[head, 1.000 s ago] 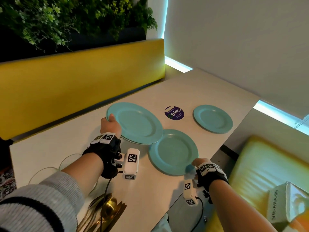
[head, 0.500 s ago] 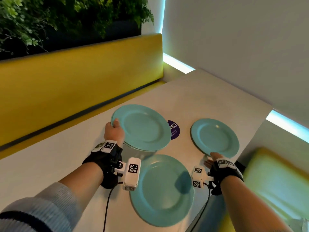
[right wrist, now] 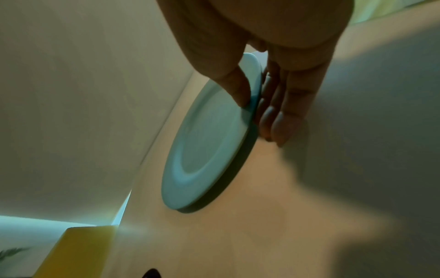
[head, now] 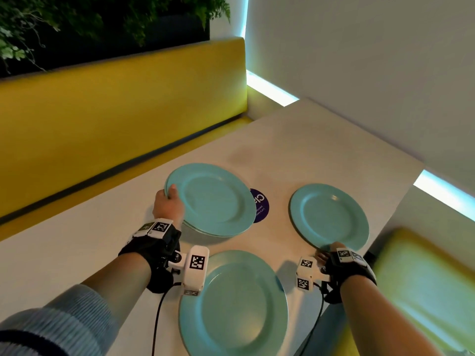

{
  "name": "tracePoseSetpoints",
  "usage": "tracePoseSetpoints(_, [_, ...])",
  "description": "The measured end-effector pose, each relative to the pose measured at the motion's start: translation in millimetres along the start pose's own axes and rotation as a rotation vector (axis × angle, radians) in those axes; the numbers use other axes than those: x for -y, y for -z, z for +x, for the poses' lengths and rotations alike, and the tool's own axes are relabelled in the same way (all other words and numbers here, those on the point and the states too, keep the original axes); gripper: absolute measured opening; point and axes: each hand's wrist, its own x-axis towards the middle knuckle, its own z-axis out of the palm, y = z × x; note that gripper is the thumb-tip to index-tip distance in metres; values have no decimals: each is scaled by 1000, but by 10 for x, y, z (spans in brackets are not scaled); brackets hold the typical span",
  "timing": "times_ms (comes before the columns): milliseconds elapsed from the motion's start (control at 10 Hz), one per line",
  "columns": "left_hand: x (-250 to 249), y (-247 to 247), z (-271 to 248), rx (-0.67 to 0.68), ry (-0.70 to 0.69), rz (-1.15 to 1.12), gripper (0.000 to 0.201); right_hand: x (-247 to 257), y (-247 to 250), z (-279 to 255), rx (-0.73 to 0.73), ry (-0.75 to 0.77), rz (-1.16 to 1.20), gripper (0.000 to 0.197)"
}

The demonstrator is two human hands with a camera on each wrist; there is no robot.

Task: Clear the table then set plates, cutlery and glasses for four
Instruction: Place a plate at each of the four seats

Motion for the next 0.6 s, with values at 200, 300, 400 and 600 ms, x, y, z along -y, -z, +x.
tracePoseSetpoints(200, [-6,-30,27,7,14,-69,52,170,-382,-370,-302,221,-311,60])
tracePoseSetpoints(300, [-1,-38,51,7,36,-112,56,161,-989,-545,0,353,-507,51])
tracePoseSetpoints(400, [8,-46,72,21,77,-204,57,58,-1430,-701,270,356,-603,35])
tracePoseSetpoints(600, [15,2,211,1,74,-269,43,59,-1782,-732,243,502,-788,40])
